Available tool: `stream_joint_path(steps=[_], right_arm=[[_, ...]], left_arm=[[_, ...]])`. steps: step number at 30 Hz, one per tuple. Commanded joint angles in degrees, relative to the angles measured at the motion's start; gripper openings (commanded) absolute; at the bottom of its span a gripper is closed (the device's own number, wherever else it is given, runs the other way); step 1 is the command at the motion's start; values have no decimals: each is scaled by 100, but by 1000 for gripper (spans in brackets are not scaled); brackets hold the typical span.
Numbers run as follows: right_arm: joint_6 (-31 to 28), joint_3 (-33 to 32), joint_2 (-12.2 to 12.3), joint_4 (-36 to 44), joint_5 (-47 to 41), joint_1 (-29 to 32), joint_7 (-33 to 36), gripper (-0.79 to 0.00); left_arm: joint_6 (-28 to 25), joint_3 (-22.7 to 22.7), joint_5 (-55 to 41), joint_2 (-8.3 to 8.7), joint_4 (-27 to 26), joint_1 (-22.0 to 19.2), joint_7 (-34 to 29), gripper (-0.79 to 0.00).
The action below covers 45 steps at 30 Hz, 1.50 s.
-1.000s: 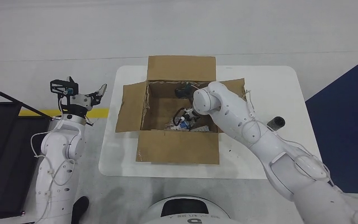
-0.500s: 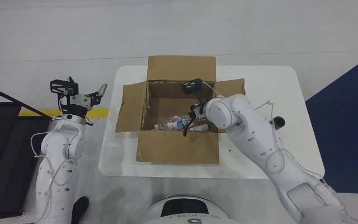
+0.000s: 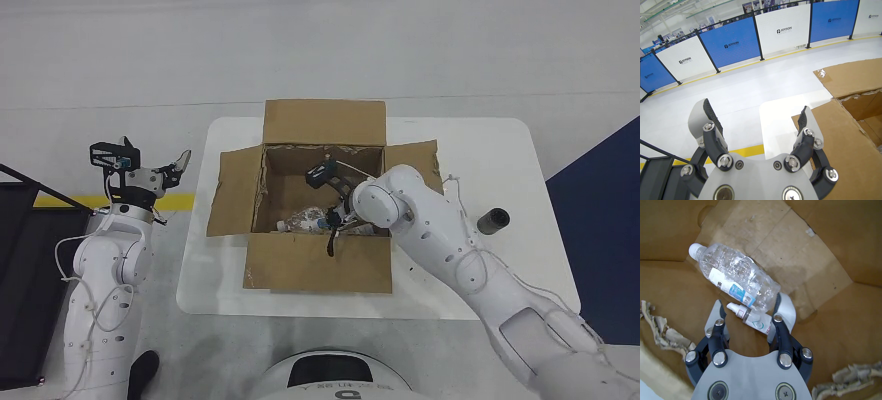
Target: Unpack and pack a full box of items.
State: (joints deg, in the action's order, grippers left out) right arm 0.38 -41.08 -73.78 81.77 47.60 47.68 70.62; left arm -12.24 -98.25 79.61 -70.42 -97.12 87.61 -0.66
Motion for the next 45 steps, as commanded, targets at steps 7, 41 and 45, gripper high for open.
stream_joint_path(steps=[7,41,45], right_arm=[[-635,594,-301,-630,-246,-517,-74,-18],[-133,432,-741,-1832,-277,-1198,-553,-92],[-136,392,-654,-1366,-46,-922,-381,-22]], left_arm=[[0,0,0,0,0,0,0,0],[0,0,0,0,0,0,0,0],[0,0,0,0,0,0,0,0]])
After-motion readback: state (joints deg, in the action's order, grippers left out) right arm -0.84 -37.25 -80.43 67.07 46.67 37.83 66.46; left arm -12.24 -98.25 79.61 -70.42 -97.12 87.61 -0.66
